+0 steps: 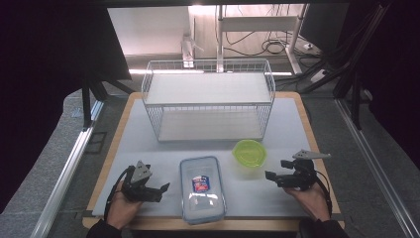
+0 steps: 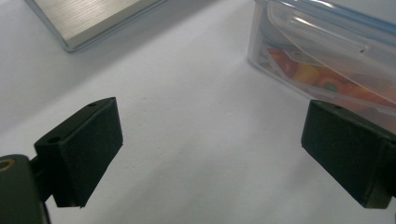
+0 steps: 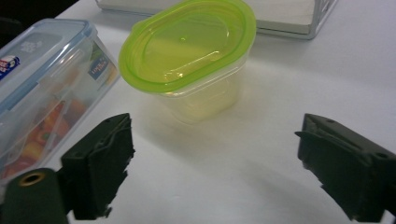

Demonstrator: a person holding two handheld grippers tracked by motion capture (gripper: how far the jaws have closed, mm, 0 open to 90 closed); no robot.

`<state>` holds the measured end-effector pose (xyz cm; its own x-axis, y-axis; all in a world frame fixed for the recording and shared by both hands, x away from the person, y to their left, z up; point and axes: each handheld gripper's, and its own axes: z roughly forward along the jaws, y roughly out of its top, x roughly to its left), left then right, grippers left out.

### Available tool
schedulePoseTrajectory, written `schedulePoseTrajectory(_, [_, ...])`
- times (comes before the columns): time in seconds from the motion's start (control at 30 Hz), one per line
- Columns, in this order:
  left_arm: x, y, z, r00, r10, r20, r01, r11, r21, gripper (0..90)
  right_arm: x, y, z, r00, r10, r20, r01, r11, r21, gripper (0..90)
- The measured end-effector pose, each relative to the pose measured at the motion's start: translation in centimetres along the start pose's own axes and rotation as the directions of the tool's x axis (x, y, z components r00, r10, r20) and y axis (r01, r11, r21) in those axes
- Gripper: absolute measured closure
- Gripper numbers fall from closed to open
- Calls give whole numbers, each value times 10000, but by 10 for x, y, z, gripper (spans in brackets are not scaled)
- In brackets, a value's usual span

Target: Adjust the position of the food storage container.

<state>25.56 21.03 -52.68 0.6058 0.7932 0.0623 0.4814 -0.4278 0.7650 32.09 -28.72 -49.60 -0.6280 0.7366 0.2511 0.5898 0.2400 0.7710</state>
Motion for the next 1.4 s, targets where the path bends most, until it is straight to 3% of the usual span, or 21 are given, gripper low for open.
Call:
schedulePoseTrajectory(0.37, [1,-2,-2,9999,-81,80,82,9999,-134,52,8,10,-4,9955,-944,103,943,9955,65,402])
schedulePoseTrajectory(0.63, [0,-5,-11,9998,77,-198,-82,9997,-238,54,12,26,-1,9922,-1209,-316,1214,9925,155,631])
schedulePoseTrajectory(0.83, [3,-8,-15,9992,-206,-354,190,9988,-447,54,17,40,0,9884,-1504,-202,1506,9886,95,771])
schedulePoseTrajectory(0.93, [1,-7,-14,9992,-101,-391,85,9991,-418,54,20,46,3,9858,-1666,-196,1670,9857,227,862])
schedulePoseTrajectory(1.03, [0,-7,-14,9985,132,-532,-150,9993,-334,53,24,52,9,9824,-1856,-219,1863,9819,356,900])
schedulePoseTrajectory(1.1, [0,-7,-14,9985,112,-538,-131,9993,-360,52,27,56,14,9795,-1976,-394,1988,9796,280,900])
schedulePoseTrajectory(1.3, [0,-7,-13,9986,125,-520,-140,9995,-281,52,36,70,33,9706,-2395,-250,2405,9694,500,900])
schedulePoseTrajectory(1.4, [0,-7,-12,9986,194,-499,-204,9996,-201,51,39,77,43,9739,-2261,-187,2268,9724,548,900])
